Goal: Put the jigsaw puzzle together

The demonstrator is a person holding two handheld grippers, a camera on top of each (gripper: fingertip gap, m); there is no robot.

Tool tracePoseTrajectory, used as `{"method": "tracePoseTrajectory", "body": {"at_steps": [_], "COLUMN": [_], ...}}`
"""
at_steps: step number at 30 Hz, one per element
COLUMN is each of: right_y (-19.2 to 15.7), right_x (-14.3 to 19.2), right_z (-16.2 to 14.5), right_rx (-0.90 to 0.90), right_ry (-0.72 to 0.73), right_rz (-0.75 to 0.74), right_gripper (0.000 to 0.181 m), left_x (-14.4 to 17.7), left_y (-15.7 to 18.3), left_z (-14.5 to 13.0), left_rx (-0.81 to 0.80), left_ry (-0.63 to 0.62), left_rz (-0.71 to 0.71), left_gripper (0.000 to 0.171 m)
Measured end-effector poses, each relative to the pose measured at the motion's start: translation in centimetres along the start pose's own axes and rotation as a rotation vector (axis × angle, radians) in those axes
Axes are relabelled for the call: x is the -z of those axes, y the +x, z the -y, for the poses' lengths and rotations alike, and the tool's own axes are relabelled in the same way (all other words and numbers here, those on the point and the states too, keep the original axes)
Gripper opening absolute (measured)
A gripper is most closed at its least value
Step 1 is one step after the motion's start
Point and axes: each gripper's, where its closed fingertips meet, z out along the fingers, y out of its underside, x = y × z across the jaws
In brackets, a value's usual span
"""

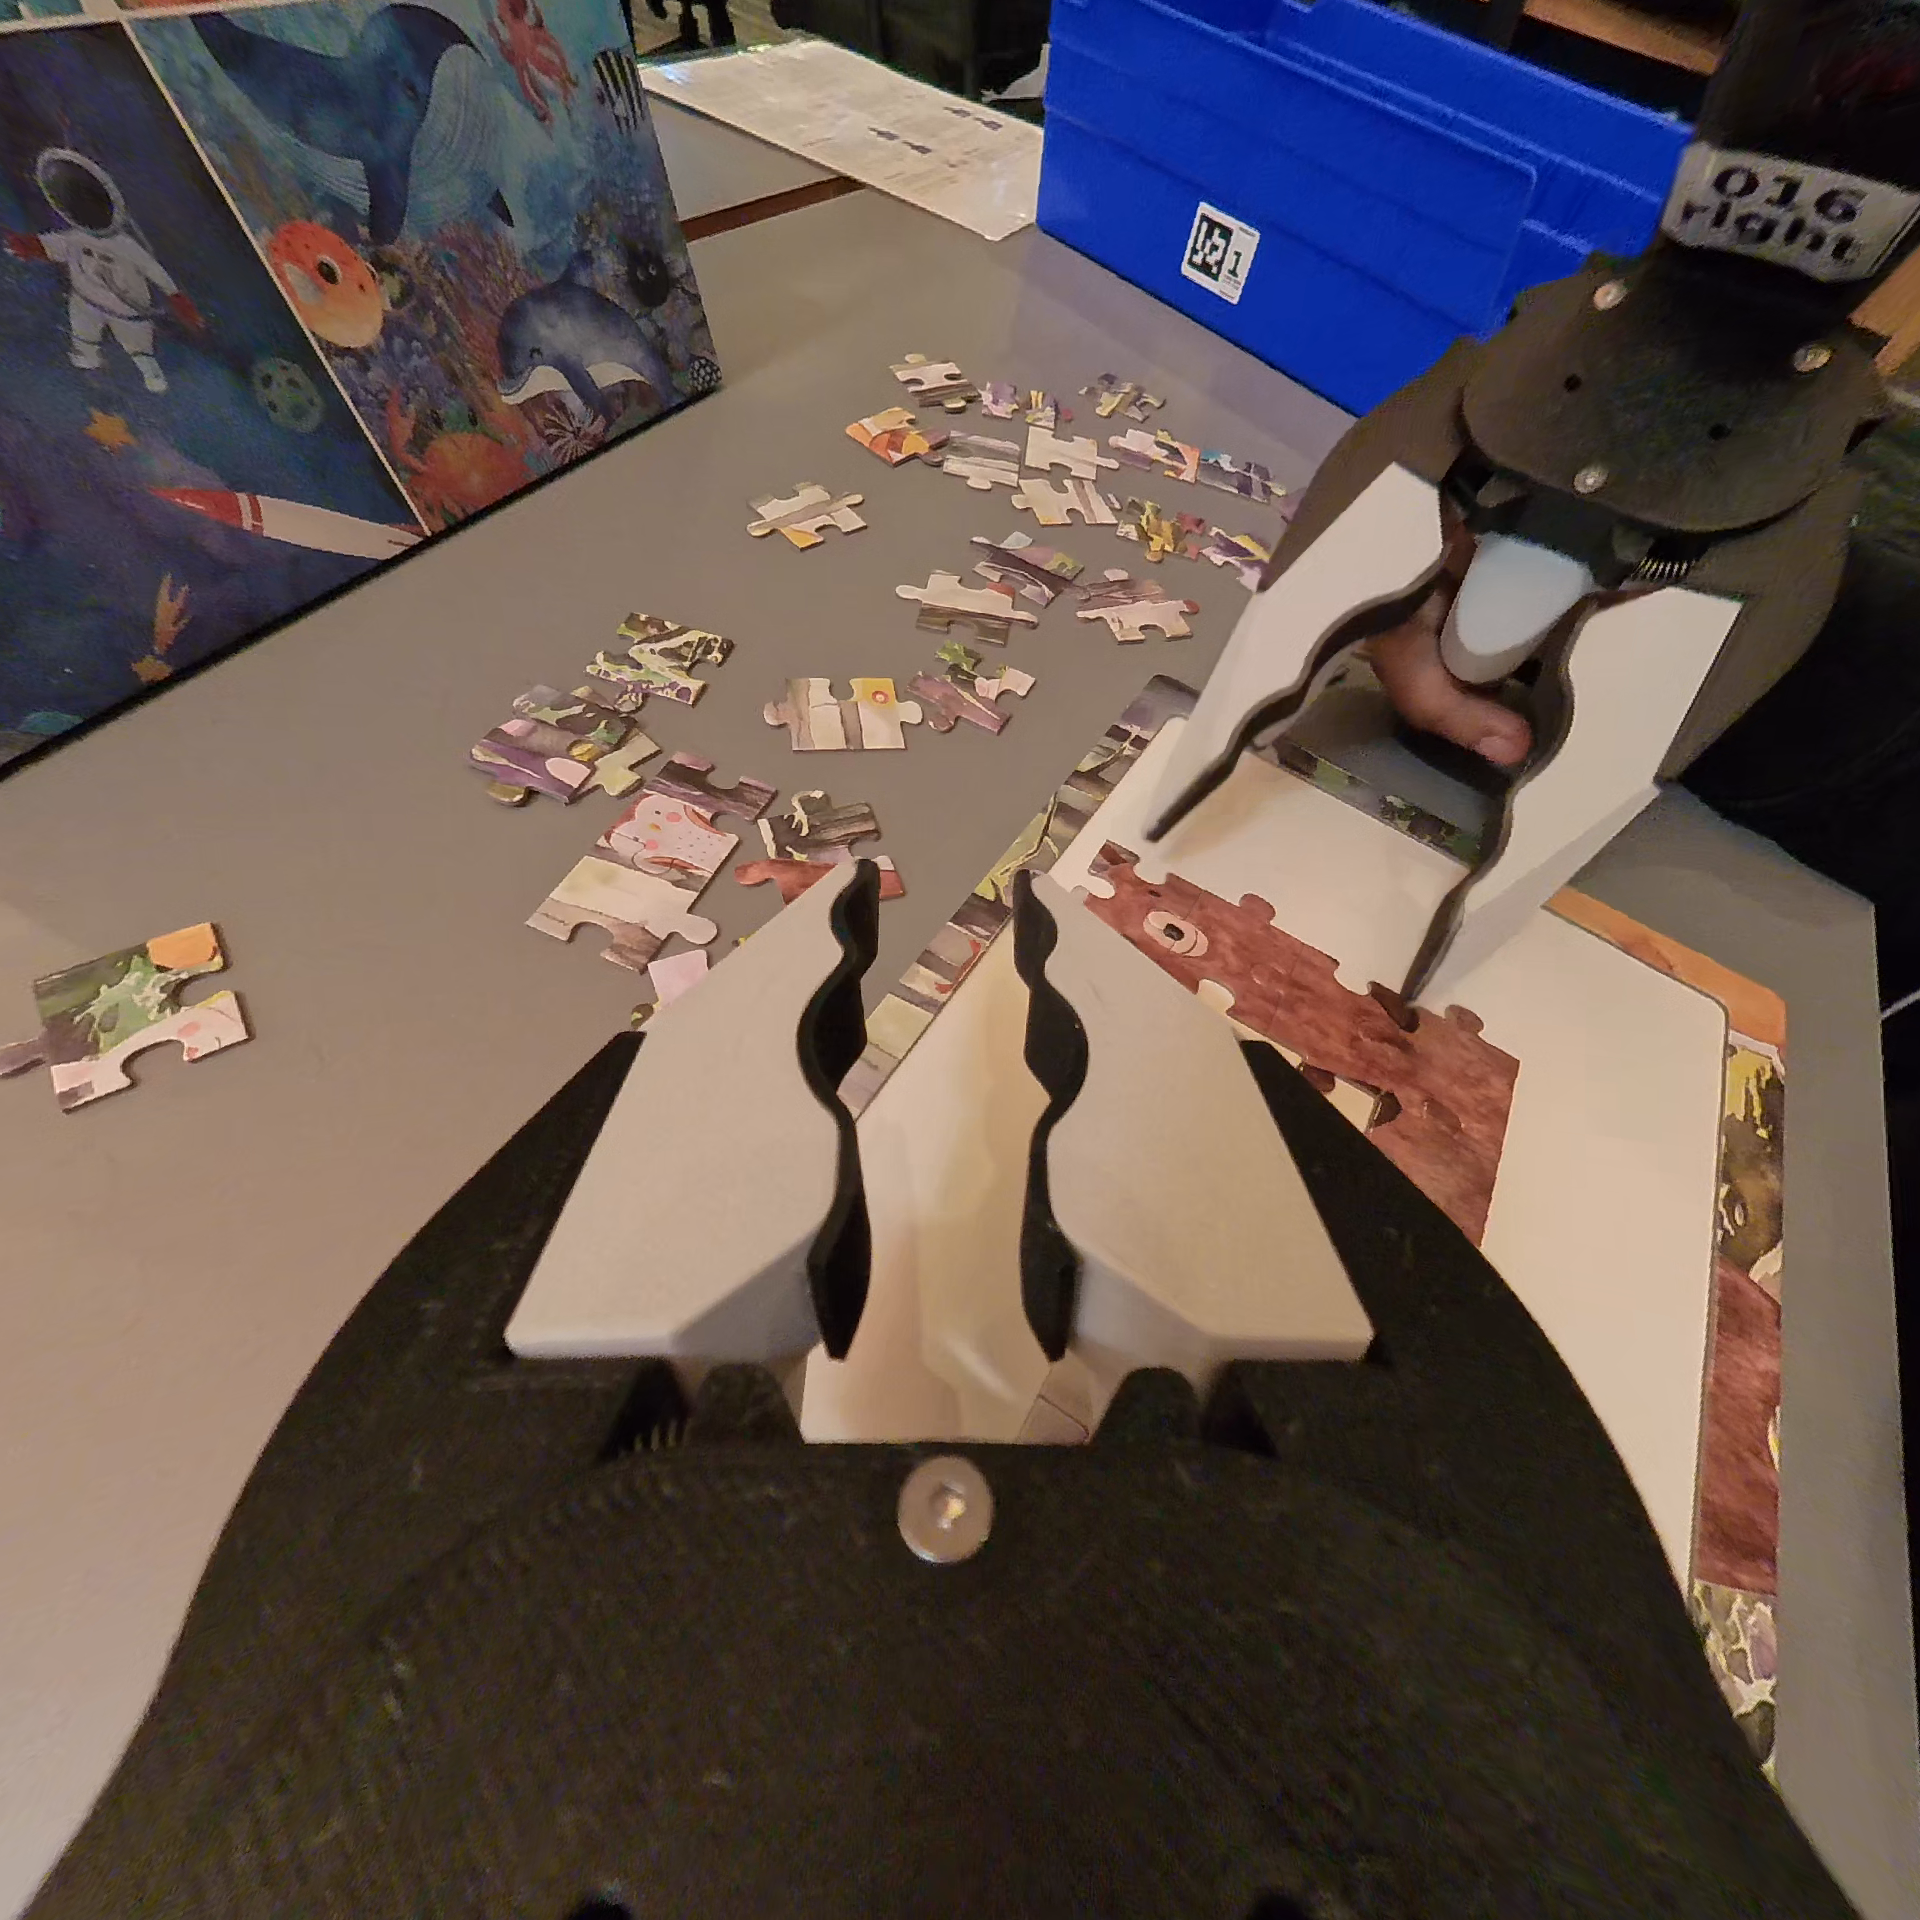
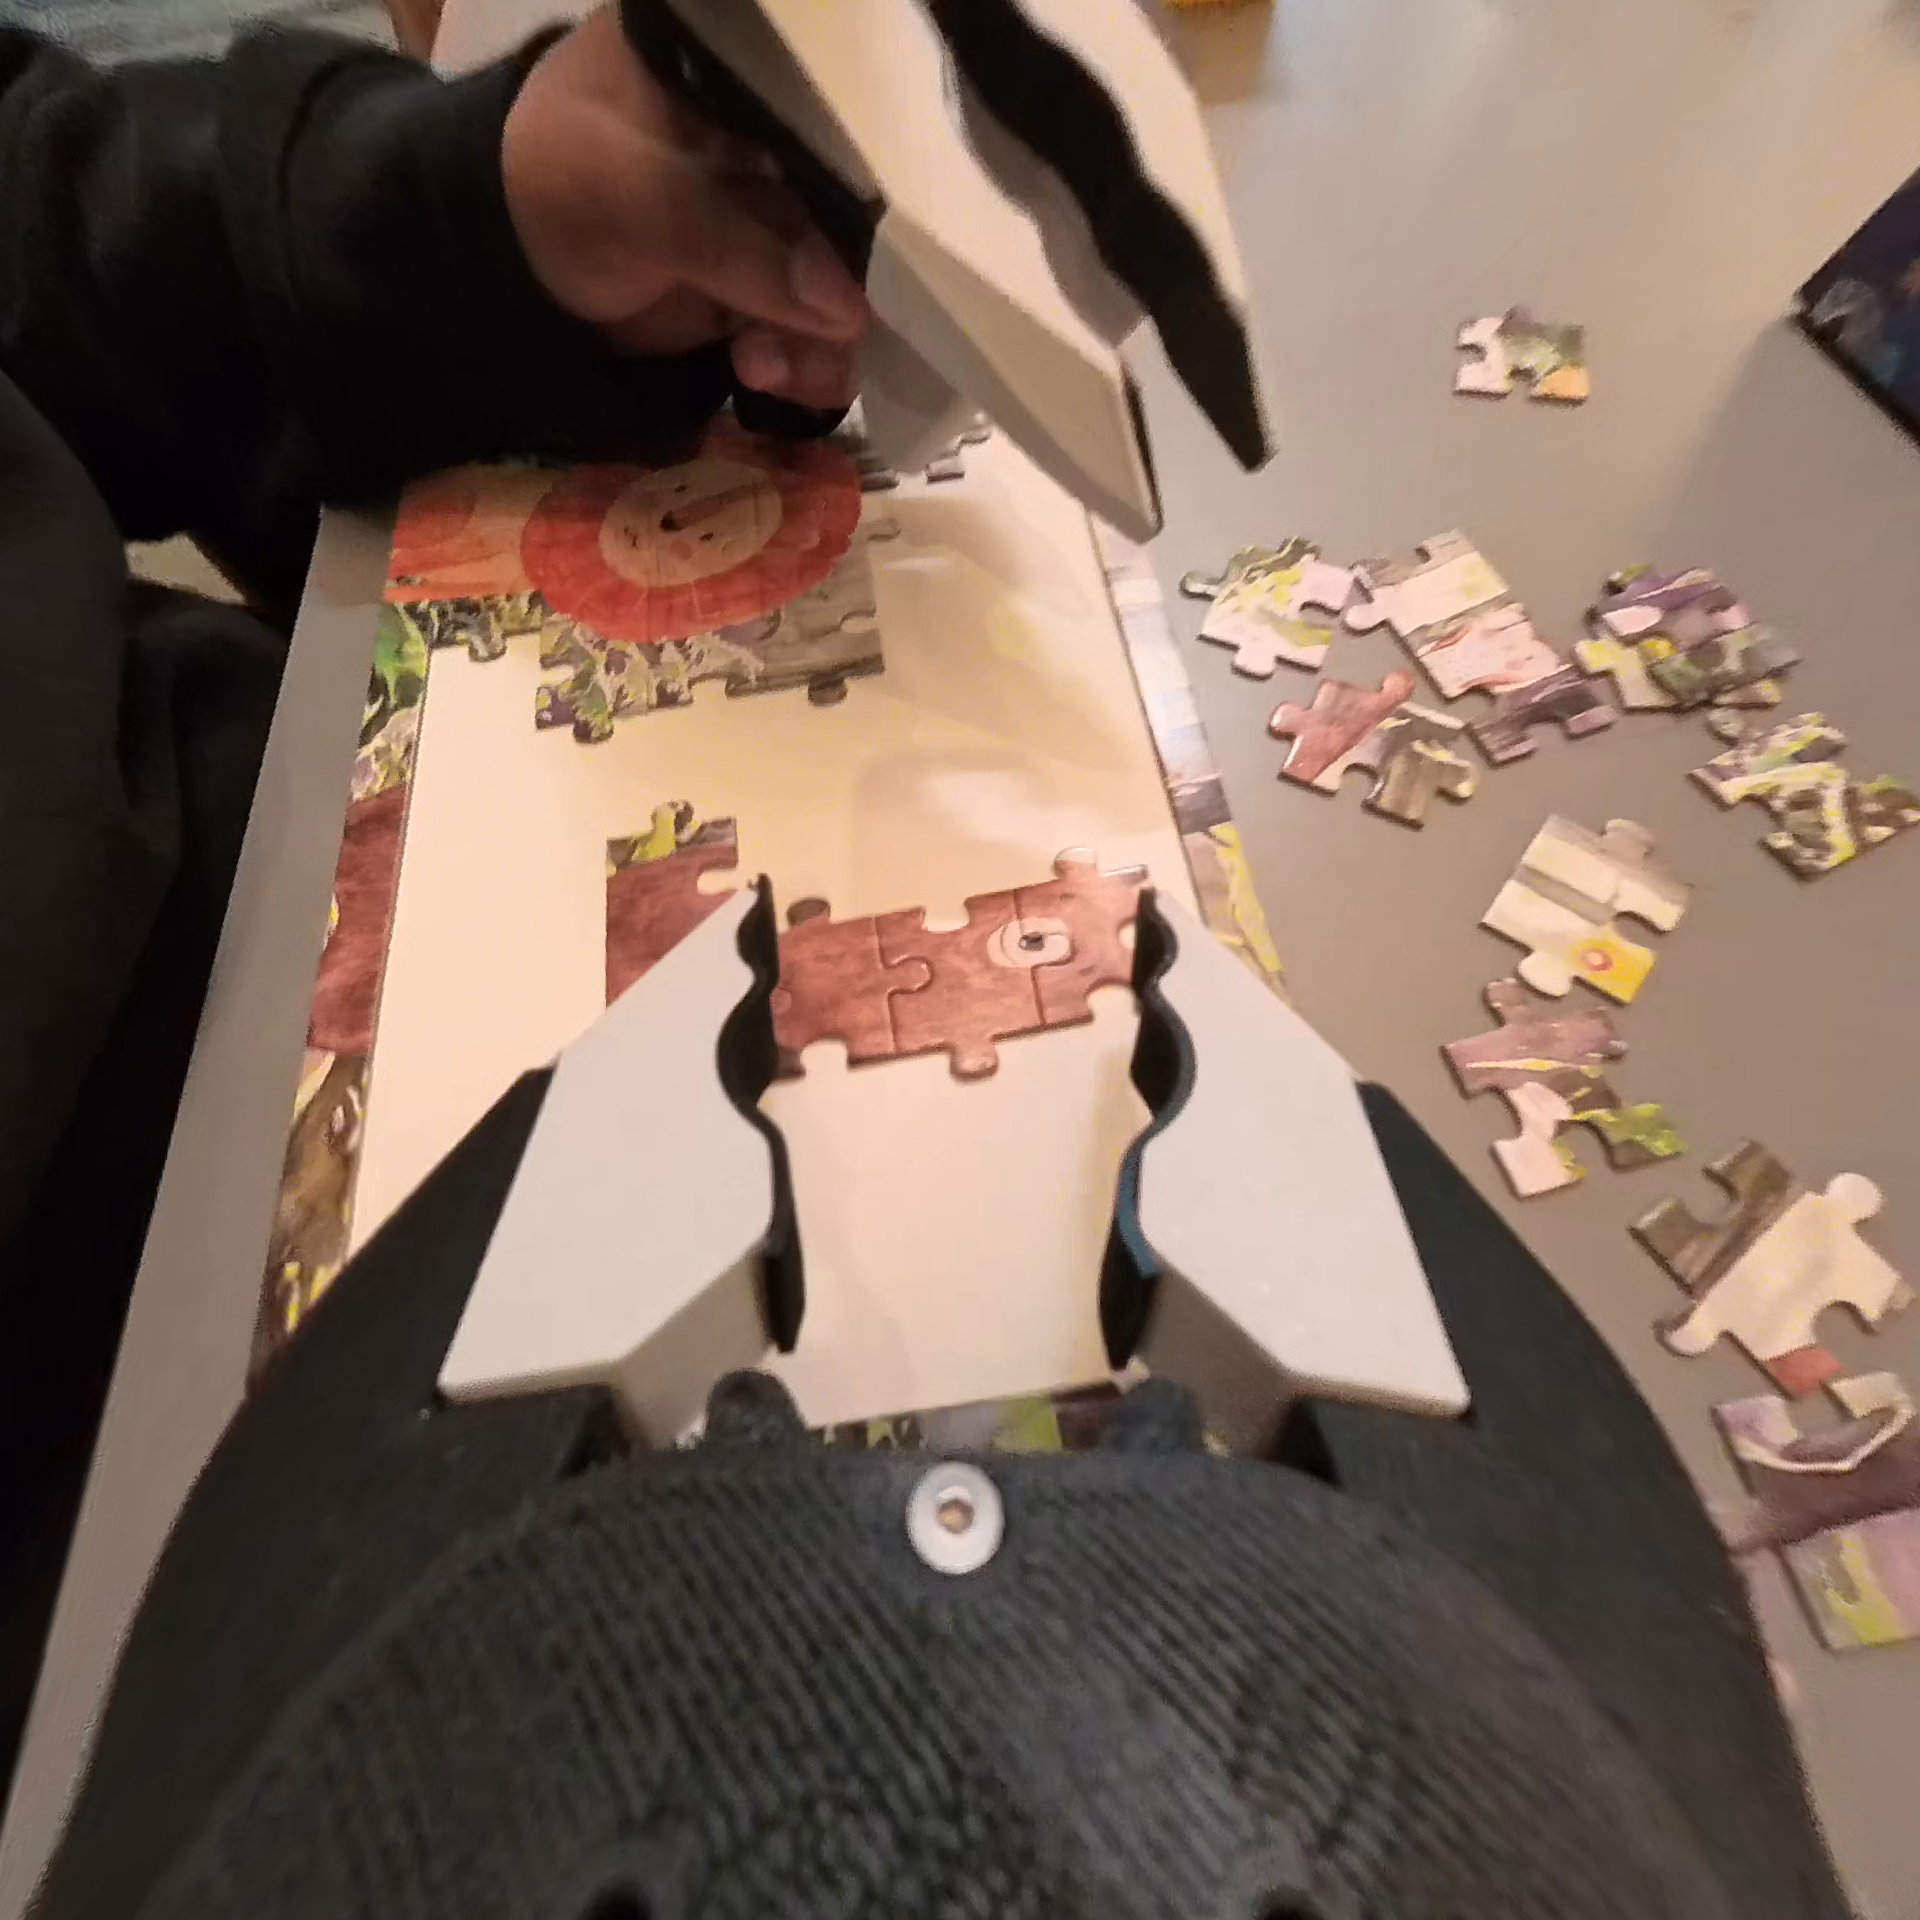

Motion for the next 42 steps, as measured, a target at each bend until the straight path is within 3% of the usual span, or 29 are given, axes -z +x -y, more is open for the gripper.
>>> {"method": "tracePoseTrajectory", "body": {"at_steps": [3, 8, 12, 16, 20, 22, 27, 35, 36, 42], "right_y": [0.3, -0.7, -7.1, -12.0, -12.9, -13.6, -14.4, -13.4, -12.8, -11.3], "right_x": [0.5, 2.1, 3.0, 1.2, -0.9, -1.8, -2.8, -2.8, -2.9, -2.8], "right_z": [1.6, 5.1, 7.3, 3.9, -1.0, -2.3, -2.4, -2.2, -2.3, -2.3], "right_rx": [-0.008, 0.049, 0.12, 0.112, 0.068, 0.092, 0.1, -0.052, -0.075, -0.039], "right_ry": [0.064, 0.226, 0.334, 0.225, 0.006, -0.083, -0.125, -0.124, -0.129, -0.13], "right_rz": [-0.039, -0.115, -0.067, -0.021, -0.013, 0.023, 0.087, 0.151, 0.134, 0.073], "right_gripper": [0.068, 0.062, 0.06, 0.062, 0.063, 0.053, 0.036, 0.016, 0.002, 0.0], "left_x": [0.2, 2.2, 4.4, 6.5, 6.8, 6.0, 4.1, 5.1, 5.2, 6.0], "left_y": [-0.5, -0.7, -0.6, -1.9, -3.6, -3.8, -3.0, -4.1, -4.1, -4.7], "left_z": [0.2, 2.6, 2.8, 1.3, 0.9, 1.1, 0.6, 0.6, 0.5, 0.1], "left_rx": [-0.01, 0.023, -0.035, 0.0, 0.074, 0.097, 0.105, 0.133, 0.139, 0.122], "left_ry": [0.008, 0.136, 0.125, 0.082, 0.102, 0.116, 0.076, 0.114, 0.116, 0.091], "left_rz": [0.036, 0.043, 0.125, 0.176, 0.17, 0.144, 0.081, 0.096, 0.094, 0.131], "left_gripper": [0.025, 0.027, 0.031, 0.031, 0.031, 0.031, 0.032, 0.031, 0.031, 0.033]}}
